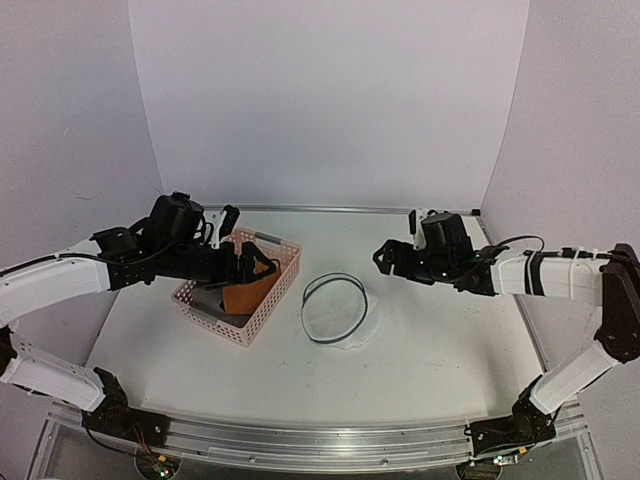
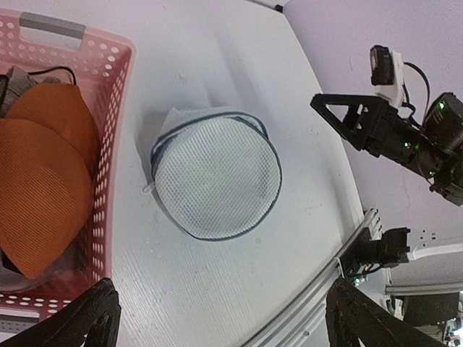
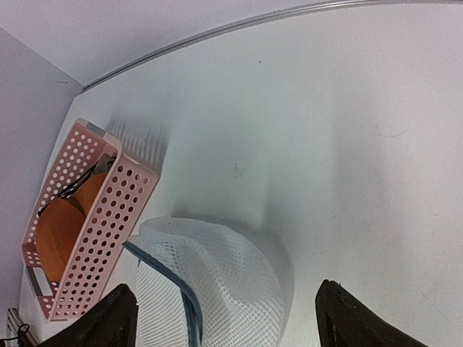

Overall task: Unzip the laundry bag and remove the bra
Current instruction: Reset both arms

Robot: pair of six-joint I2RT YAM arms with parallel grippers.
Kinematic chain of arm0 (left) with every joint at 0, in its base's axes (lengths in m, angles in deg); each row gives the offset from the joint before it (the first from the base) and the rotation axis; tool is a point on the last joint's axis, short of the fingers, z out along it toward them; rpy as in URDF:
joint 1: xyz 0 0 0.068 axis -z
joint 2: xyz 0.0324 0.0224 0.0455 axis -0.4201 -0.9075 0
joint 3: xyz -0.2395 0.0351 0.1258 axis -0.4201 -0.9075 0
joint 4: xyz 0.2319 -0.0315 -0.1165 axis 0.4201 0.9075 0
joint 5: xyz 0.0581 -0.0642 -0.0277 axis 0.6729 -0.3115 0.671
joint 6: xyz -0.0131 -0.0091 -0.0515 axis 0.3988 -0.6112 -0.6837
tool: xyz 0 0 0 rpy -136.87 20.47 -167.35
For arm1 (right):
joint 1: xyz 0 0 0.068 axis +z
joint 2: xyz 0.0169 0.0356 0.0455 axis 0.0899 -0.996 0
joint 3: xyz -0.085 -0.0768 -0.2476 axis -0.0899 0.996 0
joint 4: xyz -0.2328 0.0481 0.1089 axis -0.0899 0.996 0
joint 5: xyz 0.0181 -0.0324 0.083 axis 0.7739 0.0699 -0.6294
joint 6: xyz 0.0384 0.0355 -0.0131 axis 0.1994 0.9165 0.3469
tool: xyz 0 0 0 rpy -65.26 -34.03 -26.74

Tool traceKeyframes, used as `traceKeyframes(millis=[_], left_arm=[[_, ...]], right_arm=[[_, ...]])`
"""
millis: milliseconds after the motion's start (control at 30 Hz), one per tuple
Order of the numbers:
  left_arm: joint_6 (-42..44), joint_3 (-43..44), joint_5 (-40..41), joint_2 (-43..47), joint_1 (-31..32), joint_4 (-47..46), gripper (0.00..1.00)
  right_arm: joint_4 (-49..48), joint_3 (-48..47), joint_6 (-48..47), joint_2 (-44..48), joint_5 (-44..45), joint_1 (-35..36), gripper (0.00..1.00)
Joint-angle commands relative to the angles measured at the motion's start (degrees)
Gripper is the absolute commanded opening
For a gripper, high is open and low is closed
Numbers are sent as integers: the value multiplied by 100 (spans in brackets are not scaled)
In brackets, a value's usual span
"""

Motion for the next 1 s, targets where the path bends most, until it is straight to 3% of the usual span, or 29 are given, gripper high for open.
traceKeyframes(millis=[0,67,167,500,733,967], left_arm=[[635,544,614,-86,-162,230,100],[824,697,731,-166,-290,303,100],[1114,944,841,-334,-554,432,100],[1433,1102,795,-405,-2113,436,100],[1166,65,758,404,-3011,-534,100],[895,-1675,800,1891,-3037,-2045,100]], right_arm=[[-36,85,-944,464,863,-42,93],[-33,151,-1141,592,1156,-93,98],[-13,288,-1277,810,1276,-333,98],[27,1050,-1163,1768,674,-2011,98],[-555,1997,-1390,2914,299,-2263,98],[-1542,3438,-1350,4704,-4,-2251,98]])
